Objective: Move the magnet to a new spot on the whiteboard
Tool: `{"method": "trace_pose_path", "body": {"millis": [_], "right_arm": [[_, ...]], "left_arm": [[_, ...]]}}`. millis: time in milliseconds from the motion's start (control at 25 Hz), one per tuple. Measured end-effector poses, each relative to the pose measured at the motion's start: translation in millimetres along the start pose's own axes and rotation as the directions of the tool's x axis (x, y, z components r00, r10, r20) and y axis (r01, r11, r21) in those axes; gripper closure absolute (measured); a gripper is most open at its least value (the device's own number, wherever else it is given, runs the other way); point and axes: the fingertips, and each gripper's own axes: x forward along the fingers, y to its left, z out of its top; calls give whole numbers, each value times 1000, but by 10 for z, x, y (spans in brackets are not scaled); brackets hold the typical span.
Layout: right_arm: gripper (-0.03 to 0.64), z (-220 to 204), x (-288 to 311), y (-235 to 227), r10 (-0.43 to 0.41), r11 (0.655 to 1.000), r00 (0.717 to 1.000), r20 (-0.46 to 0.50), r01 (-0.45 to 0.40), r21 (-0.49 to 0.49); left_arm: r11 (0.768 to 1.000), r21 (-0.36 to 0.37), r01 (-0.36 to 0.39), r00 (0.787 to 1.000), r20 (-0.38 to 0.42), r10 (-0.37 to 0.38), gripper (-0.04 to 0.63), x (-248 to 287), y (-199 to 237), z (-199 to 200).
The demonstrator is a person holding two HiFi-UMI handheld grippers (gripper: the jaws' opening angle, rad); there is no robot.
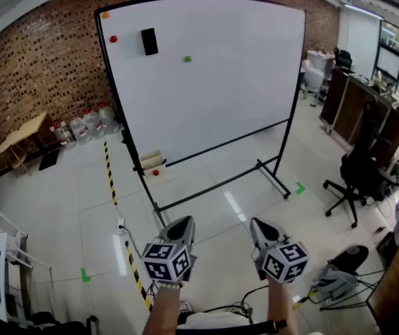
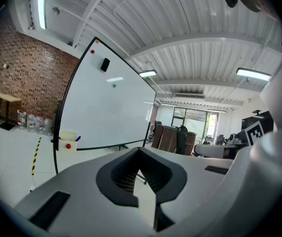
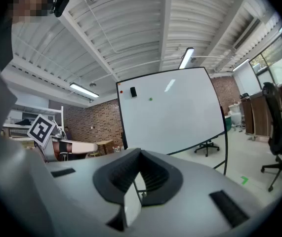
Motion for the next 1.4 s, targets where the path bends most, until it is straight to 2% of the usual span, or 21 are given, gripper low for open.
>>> {"method": "trace_pose_path", "body": {"millis": [320,560,720,1000,1200,1400], "right_arm": [[609,-87,-409,-739,7,1000,1000,-11,-7,16],[609,-204,-270,-940,43,998,998,-37,-42,44],[609,-217,-54,-1086,60,997,997,-49,-58,41],[609,-115,745,-1366,41,999,996,-74,-39,24],[609,63,1625,-1539,19,1000,996,-91,-18,13],[609,355,2643,-1500,16,1000,995,-96,-16,1]], "left_arm": [[999,-12,-49,998,24,50,597,291,-459,-169],[995,-24,-96,995,-4,96,597,453,-416,-286],[995,-32,-100,995,-2,100,597,726,-348,-285],[996,-47,-74,997,-3,74,597,1444,149,-67],[997,-69,-44,999,-6,44,597,2103,725,241],[998,-65,-5,1000,-31,3,597,2652,1316,630]]}}
